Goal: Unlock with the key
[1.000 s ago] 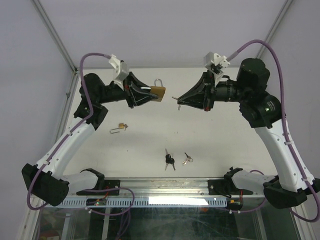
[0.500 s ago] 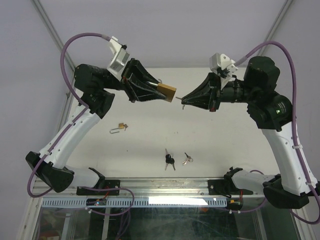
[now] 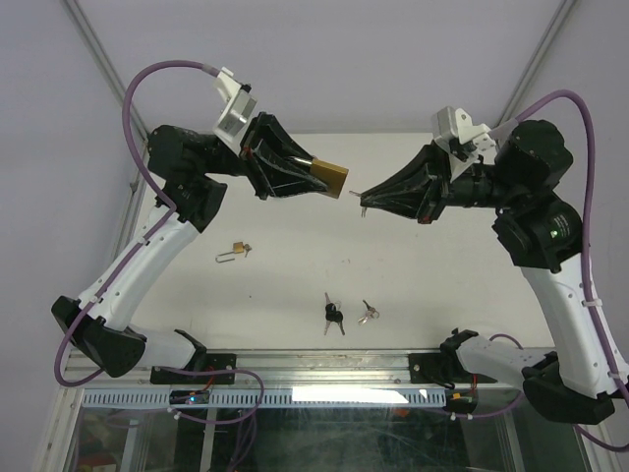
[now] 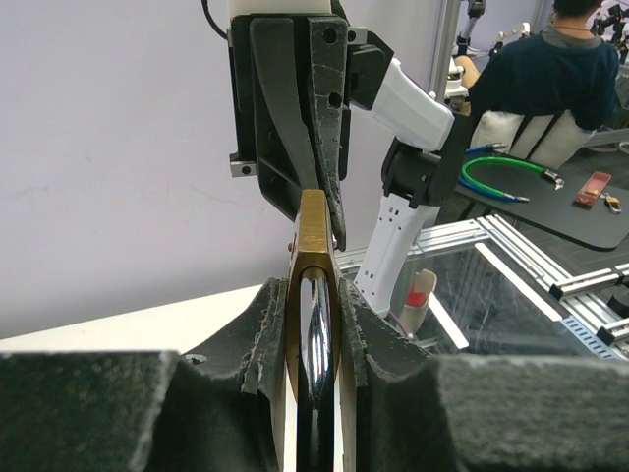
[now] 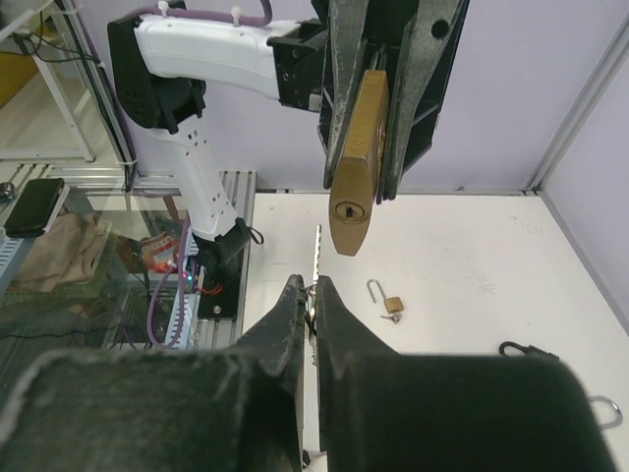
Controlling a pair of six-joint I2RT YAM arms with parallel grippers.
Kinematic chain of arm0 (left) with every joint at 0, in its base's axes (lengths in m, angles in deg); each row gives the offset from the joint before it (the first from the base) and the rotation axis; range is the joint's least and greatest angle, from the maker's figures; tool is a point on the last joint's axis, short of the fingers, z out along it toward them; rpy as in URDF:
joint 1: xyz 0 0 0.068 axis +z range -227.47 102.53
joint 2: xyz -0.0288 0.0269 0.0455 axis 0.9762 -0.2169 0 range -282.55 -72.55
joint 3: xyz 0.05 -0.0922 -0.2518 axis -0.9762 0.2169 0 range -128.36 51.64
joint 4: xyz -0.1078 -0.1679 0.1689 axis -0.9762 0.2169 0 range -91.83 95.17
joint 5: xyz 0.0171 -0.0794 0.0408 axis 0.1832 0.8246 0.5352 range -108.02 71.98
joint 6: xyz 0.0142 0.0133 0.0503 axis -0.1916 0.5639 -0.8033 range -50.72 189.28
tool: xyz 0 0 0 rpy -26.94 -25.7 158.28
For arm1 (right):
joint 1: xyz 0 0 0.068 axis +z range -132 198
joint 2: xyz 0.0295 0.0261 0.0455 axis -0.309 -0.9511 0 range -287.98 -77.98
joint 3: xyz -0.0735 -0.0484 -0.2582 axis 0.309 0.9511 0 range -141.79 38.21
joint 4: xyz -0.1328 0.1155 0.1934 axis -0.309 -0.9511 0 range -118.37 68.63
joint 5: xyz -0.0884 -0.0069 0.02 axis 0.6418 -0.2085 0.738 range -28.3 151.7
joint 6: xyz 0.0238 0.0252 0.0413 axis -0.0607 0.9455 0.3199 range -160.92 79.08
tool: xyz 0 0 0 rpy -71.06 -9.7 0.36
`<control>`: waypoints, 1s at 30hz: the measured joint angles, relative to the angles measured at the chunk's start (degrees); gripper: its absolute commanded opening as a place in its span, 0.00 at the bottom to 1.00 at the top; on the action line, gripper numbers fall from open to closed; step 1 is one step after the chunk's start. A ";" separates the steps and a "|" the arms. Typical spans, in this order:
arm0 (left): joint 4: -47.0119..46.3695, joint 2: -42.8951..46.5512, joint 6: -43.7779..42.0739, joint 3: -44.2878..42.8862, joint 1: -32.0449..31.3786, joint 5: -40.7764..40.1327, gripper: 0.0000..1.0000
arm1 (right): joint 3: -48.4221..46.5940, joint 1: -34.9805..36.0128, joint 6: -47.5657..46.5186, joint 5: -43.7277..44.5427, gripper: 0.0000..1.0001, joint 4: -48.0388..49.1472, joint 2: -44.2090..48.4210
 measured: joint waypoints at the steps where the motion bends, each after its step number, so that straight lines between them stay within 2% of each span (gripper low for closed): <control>1: 0.00 0.00 0.00 0.00 -0.11 -0.22 0.00 | 0.09 0.00 0.76 -0.24 0.00 1.14 -0.17; 11: 0.15 0.00 0.02 0.02 -0.37 -1.20 0.00 | 1.29 0.00 3.39 -1.38 0.00 5.86 -1.07; 30: 0.13 0.13 0.15 0.76 -0.33 -1.75 0.00 | 1.66 0.00 3.37 0.55 0.00 5.44 -1.92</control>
